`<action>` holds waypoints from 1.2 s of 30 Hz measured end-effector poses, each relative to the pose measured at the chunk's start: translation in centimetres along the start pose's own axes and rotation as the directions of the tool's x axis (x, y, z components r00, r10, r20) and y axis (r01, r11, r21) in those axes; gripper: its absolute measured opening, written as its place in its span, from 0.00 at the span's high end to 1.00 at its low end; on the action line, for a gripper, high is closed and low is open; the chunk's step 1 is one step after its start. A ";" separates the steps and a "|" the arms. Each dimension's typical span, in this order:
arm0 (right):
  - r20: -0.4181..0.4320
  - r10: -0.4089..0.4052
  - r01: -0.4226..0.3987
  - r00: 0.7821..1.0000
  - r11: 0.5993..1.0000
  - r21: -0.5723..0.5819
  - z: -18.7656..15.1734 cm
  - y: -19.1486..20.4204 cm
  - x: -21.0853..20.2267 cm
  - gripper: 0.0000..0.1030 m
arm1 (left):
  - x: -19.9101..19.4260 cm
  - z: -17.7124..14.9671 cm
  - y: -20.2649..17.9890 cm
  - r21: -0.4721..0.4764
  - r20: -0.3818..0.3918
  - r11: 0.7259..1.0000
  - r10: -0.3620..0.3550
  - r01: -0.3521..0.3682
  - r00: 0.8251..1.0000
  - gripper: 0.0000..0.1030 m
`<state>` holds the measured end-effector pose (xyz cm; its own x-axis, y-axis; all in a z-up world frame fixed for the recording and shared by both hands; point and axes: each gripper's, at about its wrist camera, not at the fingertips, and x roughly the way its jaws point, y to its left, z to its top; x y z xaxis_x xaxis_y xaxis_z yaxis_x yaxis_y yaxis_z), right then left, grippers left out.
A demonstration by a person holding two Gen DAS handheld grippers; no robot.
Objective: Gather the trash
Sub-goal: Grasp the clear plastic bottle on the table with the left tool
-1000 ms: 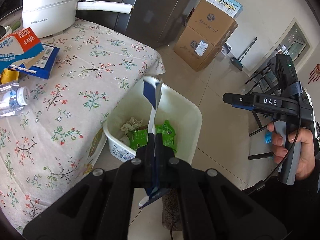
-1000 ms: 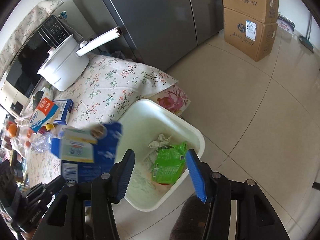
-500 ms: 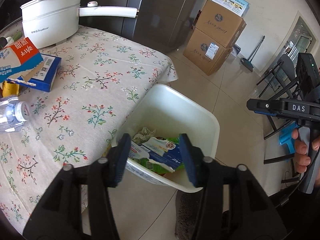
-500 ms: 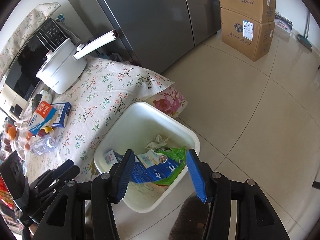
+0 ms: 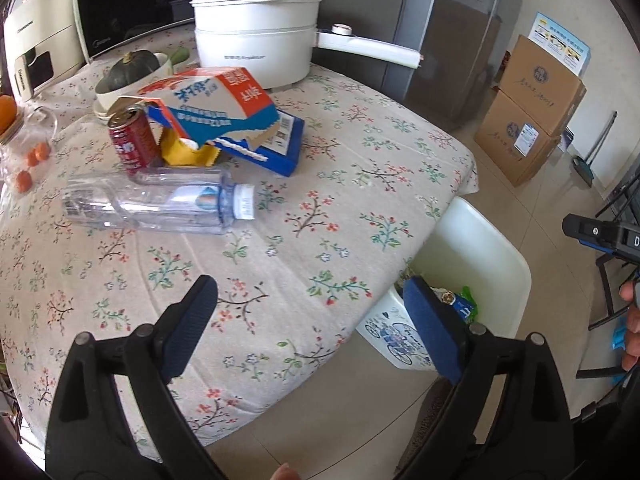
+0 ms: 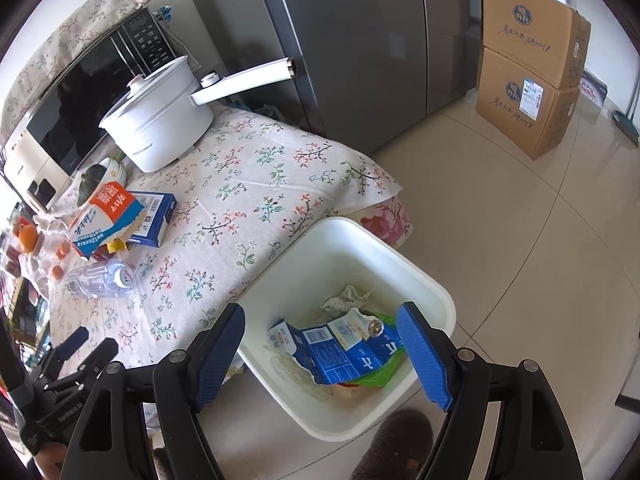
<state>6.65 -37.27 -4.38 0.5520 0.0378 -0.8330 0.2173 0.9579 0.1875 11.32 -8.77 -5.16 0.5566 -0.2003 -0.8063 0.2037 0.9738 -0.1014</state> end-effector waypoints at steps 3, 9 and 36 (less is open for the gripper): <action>-0.004 0.012 -0.012 1.000 1.000 -0.025 0.2 2.3 0.7 0.22 | -0.6 0.8 3.2 -0.056 0.010 0.998 0.042 -0.042 0.999 0.08; -0.003 0.037 -0.037 0.999 0.997 -0.064 1.4 7.3 2.4 0.22 | -0.2 3.2 10.9 -0.243 -0.015 0.963 0.116 -0.116 0.993 0.08; -0.035 0.077 -0.081 0.996 0.987 -0.138 3.7 14.1 6.3 0.22 | 8.8 5.5 16.7 -0.399 -0.192 0.889 0.158 -0.224 0.969 0.32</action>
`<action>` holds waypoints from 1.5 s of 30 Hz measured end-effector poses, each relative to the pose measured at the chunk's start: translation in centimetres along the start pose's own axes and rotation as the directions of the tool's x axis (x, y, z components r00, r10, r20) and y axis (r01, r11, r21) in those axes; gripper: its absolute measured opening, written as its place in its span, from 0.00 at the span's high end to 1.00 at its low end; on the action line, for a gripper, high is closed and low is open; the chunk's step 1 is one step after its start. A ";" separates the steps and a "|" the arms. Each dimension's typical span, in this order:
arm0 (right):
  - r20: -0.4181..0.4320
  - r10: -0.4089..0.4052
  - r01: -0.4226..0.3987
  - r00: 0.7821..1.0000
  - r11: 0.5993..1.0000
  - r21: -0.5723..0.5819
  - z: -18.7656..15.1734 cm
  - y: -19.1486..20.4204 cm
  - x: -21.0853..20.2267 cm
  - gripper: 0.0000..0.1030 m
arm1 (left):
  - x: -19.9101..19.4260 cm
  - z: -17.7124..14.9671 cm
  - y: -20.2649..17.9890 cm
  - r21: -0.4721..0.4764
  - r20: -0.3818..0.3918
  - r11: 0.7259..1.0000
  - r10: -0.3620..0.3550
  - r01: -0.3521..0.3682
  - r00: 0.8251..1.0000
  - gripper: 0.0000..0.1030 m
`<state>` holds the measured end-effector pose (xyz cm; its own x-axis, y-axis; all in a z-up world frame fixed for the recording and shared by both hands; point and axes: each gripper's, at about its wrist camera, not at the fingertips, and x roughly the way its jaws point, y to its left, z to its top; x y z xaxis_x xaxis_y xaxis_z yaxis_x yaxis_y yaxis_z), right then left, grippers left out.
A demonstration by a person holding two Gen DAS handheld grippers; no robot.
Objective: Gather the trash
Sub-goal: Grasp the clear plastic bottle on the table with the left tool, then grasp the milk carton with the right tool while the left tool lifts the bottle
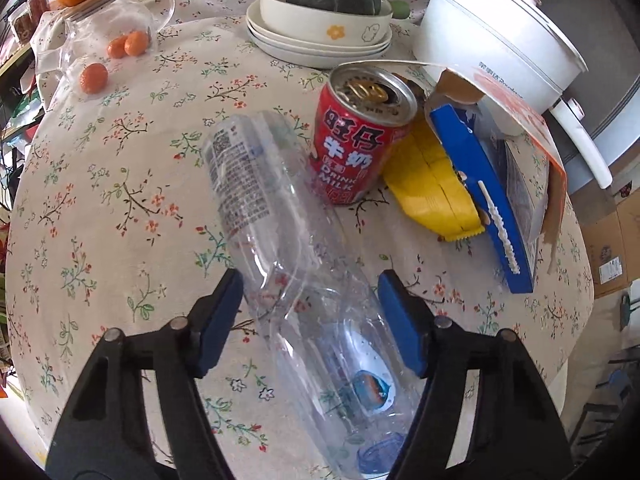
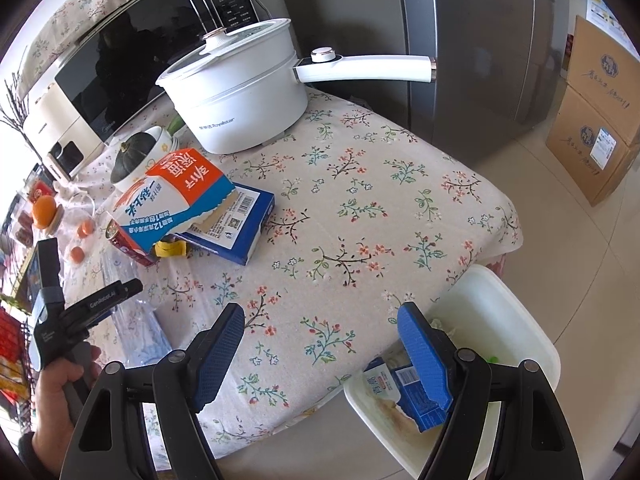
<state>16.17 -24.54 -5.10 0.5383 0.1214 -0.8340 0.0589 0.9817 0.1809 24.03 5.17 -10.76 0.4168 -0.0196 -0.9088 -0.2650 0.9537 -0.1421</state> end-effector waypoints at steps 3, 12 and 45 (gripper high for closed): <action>0.000 0.007 -0.007 1.000 1.000 -0.026 -0.4 1.5 0.1 0.22 | -0.8 -0.9 1.8 0.026 -0.034 0.999 -0.047 0.048 0.998 0.33; 0.017 0.015 -0.014 1.000 0.994 -0.108 -2.1 6.6 0.5 0.22 | -4.5 -3.3 6.8 0.115 -0.044 0.992 -0.040 0.045 0.998 0.36; 0.260 -0.196 0.307 0.945 0.808 -0.504 2.9 23.7 8.1 0.81 | -6.9 -2.6 13.5 0.014 0.012 0.984 -0.180 0.180 0.984 0.40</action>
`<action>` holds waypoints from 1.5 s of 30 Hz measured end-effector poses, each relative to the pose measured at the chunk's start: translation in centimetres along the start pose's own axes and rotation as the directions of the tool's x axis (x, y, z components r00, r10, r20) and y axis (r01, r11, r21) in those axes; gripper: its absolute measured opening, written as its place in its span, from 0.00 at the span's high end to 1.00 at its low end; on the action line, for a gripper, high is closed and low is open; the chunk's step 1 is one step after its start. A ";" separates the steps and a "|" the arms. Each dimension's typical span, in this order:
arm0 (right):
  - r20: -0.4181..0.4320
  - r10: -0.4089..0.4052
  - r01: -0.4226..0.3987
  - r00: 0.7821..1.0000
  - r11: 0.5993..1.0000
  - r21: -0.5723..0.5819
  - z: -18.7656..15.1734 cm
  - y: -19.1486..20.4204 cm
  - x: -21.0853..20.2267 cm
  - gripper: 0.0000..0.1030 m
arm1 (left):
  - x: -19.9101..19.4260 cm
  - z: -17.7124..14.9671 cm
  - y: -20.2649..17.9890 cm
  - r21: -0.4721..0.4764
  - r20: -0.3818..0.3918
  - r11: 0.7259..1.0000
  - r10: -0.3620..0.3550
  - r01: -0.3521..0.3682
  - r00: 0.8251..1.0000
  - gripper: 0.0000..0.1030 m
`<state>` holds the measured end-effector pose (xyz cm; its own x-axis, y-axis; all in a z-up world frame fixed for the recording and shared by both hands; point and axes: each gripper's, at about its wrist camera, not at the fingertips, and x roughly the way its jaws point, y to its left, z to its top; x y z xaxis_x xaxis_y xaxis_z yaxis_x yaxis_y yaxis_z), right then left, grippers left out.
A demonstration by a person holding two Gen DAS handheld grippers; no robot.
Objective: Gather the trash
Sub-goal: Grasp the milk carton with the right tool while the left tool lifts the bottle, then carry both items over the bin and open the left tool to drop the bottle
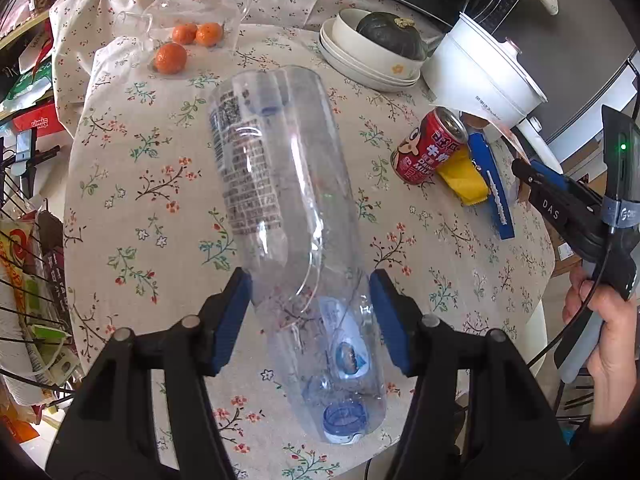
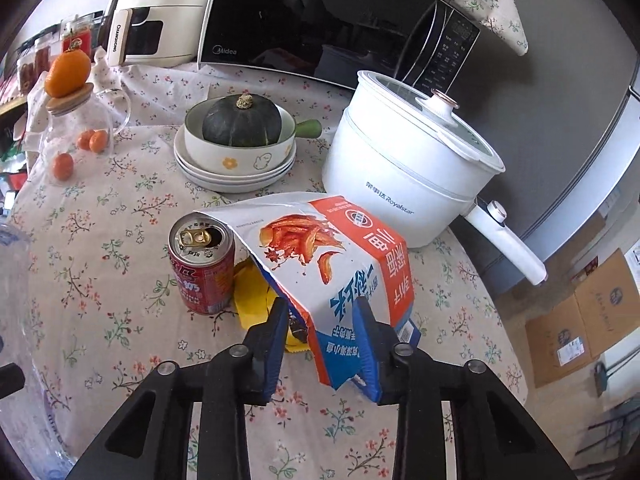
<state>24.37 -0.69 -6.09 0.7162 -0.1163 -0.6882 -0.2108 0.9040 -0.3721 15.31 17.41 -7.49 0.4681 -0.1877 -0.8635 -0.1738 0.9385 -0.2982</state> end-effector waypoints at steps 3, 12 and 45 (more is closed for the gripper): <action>0.032 -0.013 0.013 0.999 1.000 0.012 0.1 -0.9 -1.0 0.86 | -0.8 0.0 -0.4 0.000 0.032 1.000 -0.022 0.022 0.999 0.40; 0.112 -0.037 0.029 0.993 0.997 0.078 0.1 -6.3 -6.1 0.98 | -3.3 0.1 -2.1 0.029 0.144 0.997 -0.070 0.066 0.987 0.41; -0.031 0.109 -0.083 0.994 0.890 0.449 -17.5 -22.7 -11.6 0.98 | -5.4 -4.1 -14.3 0.328 0.235 0.936 -0.209 0.125 0.949 0.40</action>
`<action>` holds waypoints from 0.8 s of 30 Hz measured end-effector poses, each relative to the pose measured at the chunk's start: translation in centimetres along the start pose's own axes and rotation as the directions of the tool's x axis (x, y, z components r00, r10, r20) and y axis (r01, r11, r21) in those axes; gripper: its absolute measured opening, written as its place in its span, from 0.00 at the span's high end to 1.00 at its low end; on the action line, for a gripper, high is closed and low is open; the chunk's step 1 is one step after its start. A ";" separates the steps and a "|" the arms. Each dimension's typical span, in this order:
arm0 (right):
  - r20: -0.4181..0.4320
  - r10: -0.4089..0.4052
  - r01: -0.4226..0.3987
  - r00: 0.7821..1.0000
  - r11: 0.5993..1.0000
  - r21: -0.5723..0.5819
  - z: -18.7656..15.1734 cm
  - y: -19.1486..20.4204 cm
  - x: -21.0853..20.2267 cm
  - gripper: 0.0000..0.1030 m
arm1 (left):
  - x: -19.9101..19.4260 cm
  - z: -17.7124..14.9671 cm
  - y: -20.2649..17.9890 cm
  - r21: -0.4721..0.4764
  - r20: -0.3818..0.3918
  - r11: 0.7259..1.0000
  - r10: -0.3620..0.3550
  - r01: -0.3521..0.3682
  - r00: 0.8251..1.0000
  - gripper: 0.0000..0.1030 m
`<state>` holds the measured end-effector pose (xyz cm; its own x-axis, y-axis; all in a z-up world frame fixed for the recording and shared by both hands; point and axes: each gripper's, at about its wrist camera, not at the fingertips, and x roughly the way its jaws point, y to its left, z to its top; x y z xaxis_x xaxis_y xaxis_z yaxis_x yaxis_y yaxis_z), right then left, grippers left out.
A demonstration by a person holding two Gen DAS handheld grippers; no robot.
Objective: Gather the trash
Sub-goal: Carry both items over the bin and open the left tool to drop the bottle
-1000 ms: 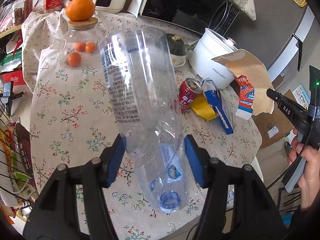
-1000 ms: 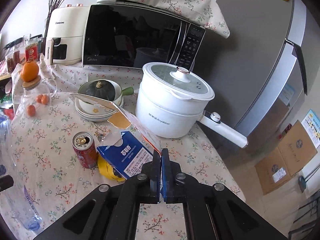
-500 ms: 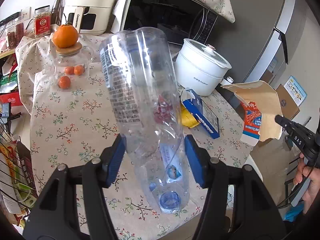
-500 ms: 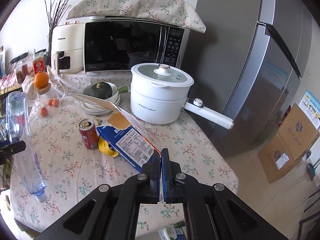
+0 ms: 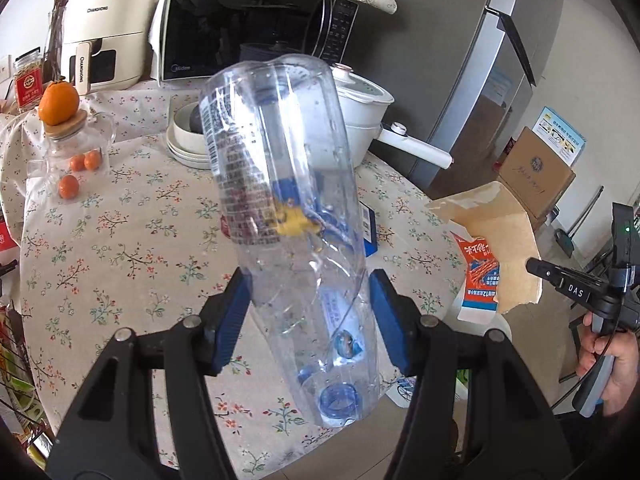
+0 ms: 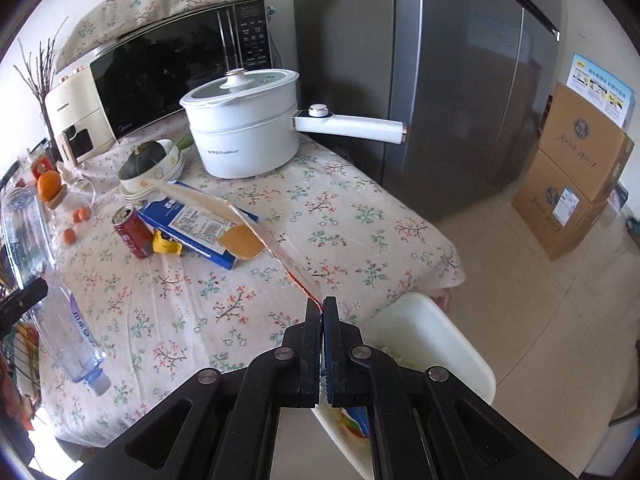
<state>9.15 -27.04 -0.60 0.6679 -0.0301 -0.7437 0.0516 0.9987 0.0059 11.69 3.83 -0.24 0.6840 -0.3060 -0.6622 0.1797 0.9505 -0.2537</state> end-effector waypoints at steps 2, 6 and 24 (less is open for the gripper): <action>-0.010 -0.013 0.013 1.000 1.000 0.016 -0.5 -1.7 -0.2 0.98 | 0.5 -0.1 -1.5 0.021 -0.002 1.000 -0.022 0.022 1.000 0.40; -0.035 -0.022 0.024 0.999 0.997 0.073 -1.4 -5.3 -0.7 0.98 | 1.4 -0.5 -4.6 0.056 -0.003 0.997 -0.062 0.062 0.998 0.40; -0.179 -0.044 0.081 0.983 0.976 0.202 -6.3 -14.1 0.8 0.98 | 8.7 -5.3 -20.1 0.314 0.020 0.932 -0.198 0.181 0.980 0.40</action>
<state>4.28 -40.92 -5.43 0.5211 -0.0664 -0.8509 0.2541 0.9638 0.0804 10.30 -18.26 -4.59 0.6490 -0.4867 -0.5848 0.5139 0.8472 -0.1348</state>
